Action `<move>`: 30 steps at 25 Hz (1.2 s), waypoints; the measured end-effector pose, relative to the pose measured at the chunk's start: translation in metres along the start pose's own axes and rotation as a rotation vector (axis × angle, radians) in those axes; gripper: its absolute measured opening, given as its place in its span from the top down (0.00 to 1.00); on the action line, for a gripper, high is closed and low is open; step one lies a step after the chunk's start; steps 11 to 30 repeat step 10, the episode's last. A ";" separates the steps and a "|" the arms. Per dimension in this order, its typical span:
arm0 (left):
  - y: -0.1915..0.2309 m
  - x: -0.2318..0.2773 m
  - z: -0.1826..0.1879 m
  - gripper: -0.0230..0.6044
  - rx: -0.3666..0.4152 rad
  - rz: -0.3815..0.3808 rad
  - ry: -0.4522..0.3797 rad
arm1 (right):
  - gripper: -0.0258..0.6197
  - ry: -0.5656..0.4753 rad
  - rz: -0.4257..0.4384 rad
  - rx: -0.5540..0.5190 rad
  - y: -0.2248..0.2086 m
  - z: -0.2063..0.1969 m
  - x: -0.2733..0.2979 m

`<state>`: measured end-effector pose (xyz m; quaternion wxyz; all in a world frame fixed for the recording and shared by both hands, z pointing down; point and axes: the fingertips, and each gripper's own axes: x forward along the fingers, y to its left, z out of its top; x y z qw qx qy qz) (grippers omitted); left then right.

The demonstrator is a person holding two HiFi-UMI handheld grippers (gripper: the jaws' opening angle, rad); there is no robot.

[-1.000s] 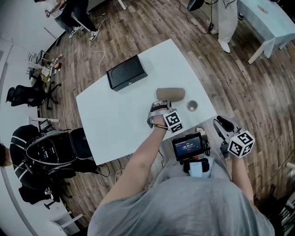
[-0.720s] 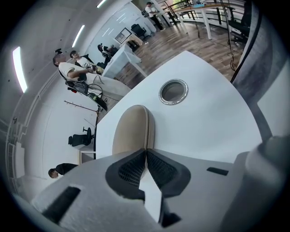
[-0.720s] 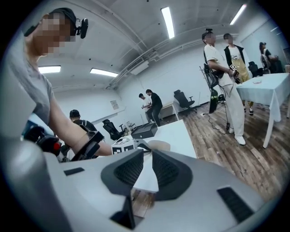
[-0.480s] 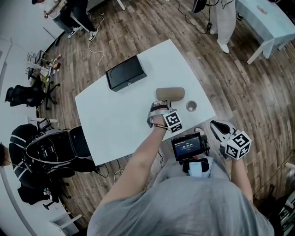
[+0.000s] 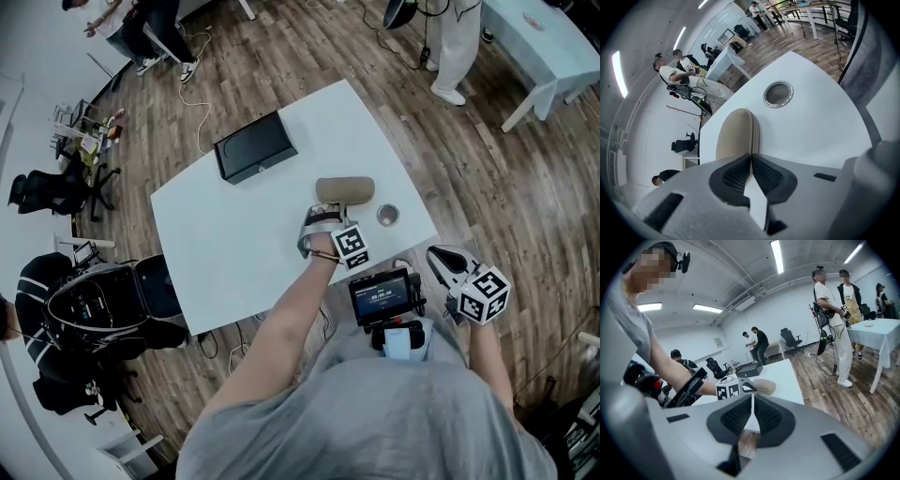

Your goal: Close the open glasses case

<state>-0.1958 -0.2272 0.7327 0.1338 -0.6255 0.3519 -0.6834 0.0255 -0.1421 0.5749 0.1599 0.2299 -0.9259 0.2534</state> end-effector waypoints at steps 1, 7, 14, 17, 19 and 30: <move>0.001 0.000 0.000 0.91 0.002 0.000 0.001 | 0.90 0.001 -0.001 -0.001 0.000 0.001 0.000; 0.001 -0.004 -0.001 0.91 0.011 0.004 0.003 | 0.90 0.005 -0.002 -0.004 0.003 0.002 -0.005; -0.002 -0.006 0.000 0.91 0.015 0.007 0.006 | 0.90 0.009 -0.002 -0.004 0.004 -0.002 -0.008; -0.002 -0.006 0.000 0.91 0.015 0.007 0.006 | 0.90 0.009 -0.002 -0.004 0.004 -0.002 -0.008; -0.002 -0.006 0.000 0.91 0.015 0.007 0.006 | 0.90 0.009 -0.002 -0.004 0.004 -0.002 -0.008; -0.002 -0.006 0.000 0.91 0.015 0.007 0.006 | 0.90 0.009 -0.002 -0.004 0.004 -0.002 -0.008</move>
